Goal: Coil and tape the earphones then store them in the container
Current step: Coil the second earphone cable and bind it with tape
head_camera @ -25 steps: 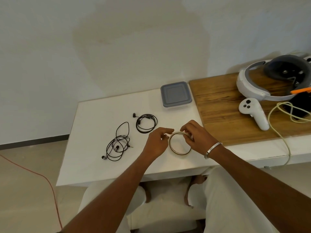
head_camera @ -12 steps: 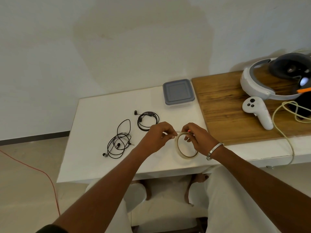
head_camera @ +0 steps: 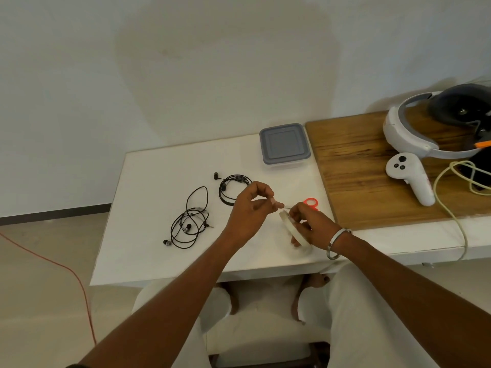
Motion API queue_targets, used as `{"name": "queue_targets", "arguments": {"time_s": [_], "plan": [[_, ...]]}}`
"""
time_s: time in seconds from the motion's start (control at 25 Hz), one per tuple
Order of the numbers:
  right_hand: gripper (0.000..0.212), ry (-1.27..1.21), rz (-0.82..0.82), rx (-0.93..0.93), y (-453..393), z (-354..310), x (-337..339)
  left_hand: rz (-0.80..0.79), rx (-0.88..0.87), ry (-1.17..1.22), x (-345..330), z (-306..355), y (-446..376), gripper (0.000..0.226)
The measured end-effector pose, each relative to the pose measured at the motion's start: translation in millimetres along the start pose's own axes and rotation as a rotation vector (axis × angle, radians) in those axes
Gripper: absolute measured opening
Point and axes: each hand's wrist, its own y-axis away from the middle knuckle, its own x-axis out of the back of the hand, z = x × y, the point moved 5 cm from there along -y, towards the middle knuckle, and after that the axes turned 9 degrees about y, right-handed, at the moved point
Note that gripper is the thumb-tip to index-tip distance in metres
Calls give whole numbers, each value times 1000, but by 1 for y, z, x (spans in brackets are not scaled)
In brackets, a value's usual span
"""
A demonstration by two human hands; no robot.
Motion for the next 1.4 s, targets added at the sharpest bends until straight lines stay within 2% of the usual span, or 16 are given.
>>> {"name": "queue_targets", "arguments": {"time_s": [0.2, 0.36, 0.44, 0.68, 0.8, 1.08, 1.24, 1.4], "plan": [[44, -127, -180, -92, -5, -6, -6, 34, 29, -14, -4, -2, -3, 18], [27, -175, -198, -108, -5, -6, -3, -2, 77, -19, -2, -8, -2, 27], [25, -169, -215, -121, -4, -4, -5, -7, 102, 11, 0, -10, -1, 26], [23, -141, -270, -119, -2, -8, -15, 157, 112, 78, 4, -14, 3, 18], [23, -149, -265, -124, -1, -10, -14, 190, 155, 122, 2, -19, 5, 18], [27, -134, -274, -157, -4, -2, -18, 141, 204, 202, 1, -20, 7, 23], [22, -155, -279, -182, -4, 0, -19, 78, 211, 121, 0, -24, 7, 25], [21, -121, -278, -212, -4, -1, -18, 61, 215, 149, -3, -24, 9, 27]]}}
